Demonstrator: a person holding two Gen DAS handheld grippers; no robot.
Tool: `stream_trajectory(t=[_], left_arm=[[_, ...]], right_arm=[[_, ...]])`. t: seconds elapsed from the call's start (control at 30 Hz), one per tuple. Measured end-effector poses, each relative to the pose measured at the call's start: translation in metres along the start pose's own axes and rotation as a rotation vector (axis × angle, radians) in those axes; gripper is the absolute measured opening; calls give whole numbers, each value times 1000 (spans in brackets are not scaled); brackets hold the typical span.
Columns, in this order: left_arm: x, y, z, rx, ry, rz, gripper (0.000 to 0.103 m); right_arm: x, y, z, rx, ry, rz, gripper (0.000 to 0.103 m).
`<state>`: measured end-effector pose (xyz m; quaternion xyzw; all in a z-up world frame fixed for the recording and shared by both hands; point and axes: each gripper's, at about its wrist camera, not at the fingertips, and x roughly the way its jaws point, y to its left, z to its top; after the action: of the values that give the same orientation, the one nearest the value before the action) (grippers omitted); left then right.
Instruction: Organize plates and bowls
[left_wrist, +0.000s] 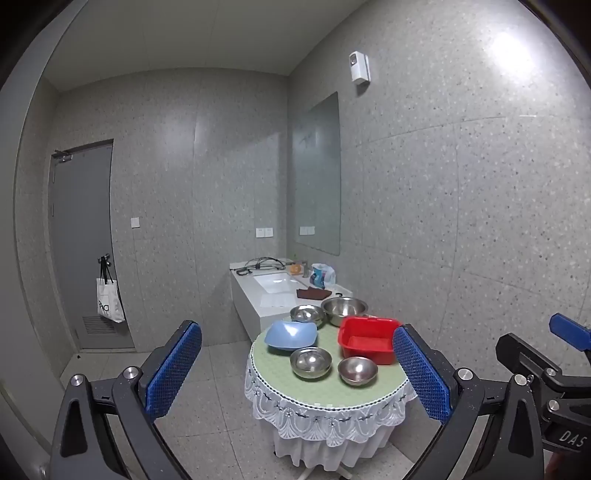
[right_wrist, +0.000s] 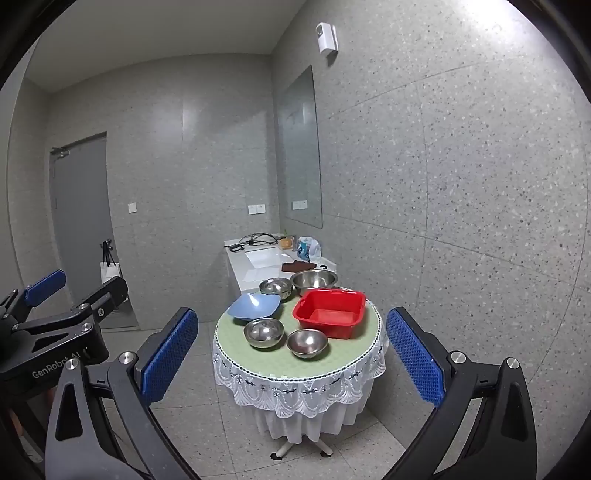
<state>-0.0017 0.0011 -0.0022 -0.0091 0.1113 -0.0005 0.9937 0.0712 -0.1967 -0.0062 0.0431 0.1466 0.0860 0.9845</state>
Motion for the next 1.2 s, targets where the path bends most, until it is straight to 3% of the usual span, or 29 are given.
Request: stream_trajectory(t=[1.2], left_arm=[[2,-5,2,11,3,-23,102]], right_arm=[[4,-15,-2,18,3,-10,103]])
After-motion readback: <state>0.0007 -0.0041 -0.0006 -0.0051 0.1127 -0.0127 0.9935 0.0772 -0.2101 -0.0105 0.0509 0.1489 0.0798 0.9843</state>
